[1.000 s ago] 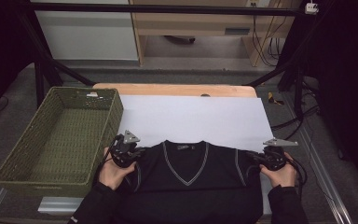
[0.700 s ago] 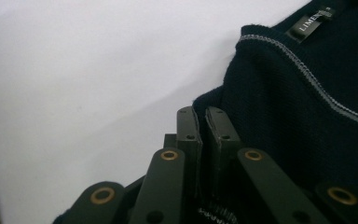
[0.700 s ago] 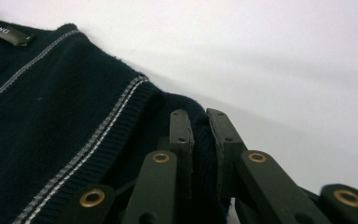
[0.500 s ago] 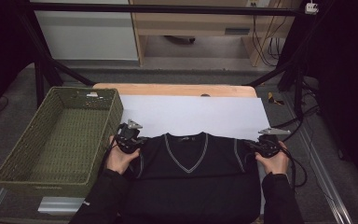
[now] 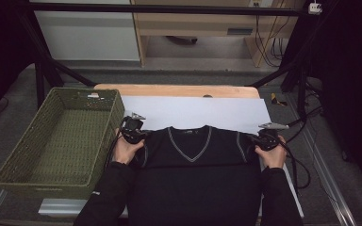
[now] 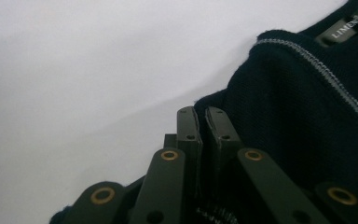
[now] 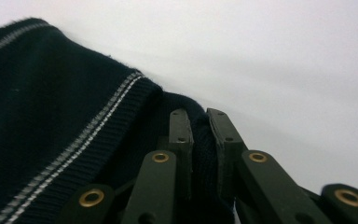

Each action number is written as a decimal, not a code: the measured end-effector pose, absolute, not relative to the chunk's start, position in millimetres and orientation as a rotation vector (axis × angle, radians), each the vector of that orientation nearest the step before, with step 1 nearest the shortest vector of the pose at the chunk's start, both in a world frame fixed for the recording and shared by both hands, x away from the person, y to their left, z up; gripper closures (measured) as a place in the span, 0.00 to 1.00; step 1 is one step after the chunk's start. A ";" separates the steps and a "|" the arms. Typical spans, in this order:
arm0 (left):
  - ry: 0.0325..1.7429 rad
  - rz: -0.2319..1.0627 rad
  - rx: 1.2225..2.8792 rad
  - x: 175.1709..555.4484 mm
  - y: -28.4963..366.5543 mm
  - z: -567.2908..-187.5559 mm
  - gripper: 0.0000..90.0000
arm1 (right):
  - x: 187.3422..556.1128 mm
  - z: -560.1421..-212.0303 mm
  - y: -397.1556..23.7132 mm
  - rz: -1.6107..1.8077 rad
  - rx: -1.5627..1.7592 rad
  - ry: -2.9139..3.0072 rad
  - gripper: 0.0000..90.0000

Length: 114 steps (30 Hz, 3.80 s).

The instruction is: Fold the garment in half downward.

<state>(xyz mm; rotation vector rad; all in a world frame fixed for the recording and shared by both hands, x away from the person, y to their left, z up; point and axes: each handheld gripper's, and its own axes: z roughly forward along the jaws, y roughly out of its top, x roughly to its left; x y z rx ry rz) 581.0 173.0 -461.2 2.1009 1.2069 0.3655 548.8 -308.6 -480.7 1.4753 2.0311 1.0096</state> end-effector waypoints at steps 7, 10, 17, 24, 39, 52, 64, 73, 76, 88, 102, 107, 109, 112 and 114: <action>1.218 0.370 2.054 578.9 175.7 -462.0 0.86 | 548.8 -479.1 -310.7 1.015 1.512 2.042 0.79; 1.217 0.444 2.001 572.4 180.8 -450.2 0.66 | 544.9 -475.0 -312.7 1.041 1.488 1.986 0.61; 1.148 0.436 1.988 545.7 185.7 -438.9 0.58 | 538.9 -461.5 -308.5 1.200 1.433 1.953 0.42; 1.149 0.399 2.052 542.2 188.6 -460.8 0.65 | 545.7 -456.7 -289.7 1.223 1.400 2.020 0.47; 1.155 0.364 2.049 549.0 190.3 -472.1 0.72 | 570.2 -480.4 -290.0 1.117 1.482 2.069 0.50; 1.141 0.365 2.105 547.6 186.9 -465.1 0.92 | 568.3 -474.5 -282.5 1.117 1.476 2.134 0.89; 1.045 0.535 1.979 512.6 188.6 -414.5 0.94 | 538.6 -440.6 -286.6 1.287 1.339 2.019 0.91; 0.910 0.601 1.961 473.1 190.6 -381.4 0.94 | 500.6 -416.4 -287.8 1.390 1.229 1.975 0.91; 0.890 0.600 1.968 467.5 188.9 -380.4 0.94 | 498.8 -416.5 -290.7 1.392 1.247 1.970 0.91; 0.953 0.539 1.982 486.6 187.7 -397.8 0.94 | 559.8 -466.3 -283.4 1.151 1.358 2.040 0.91; 0.954 0.534 1.986 488.0 188.5 -399.4 0.94 | 570.4 -475.7 -284.2 1.137 1.391 2.024 0.87; 0.962 0.534 1.977 485.9 190.4 -398.9 0.94 | 562.9 -465.5 -285.7 1.220 1.383 1.958 0.95; 0.965 0.532 1.971 483.9 191.0 -397.6 0.94 | 556.2 -457.3 -288.1 1.254 1.381 1.951 0.95; 0.961 0.530 1.963 477.4 191.2 -394.2 0.94 | 541.0 -442.8 -291.3 1.316 1.345 1.937 0.96; 0.951 0.530 1.955 470.3 191.4 -390.4 0.94 | 527.4 -432.4 -293.2 1.371 1.309 1.928 0.95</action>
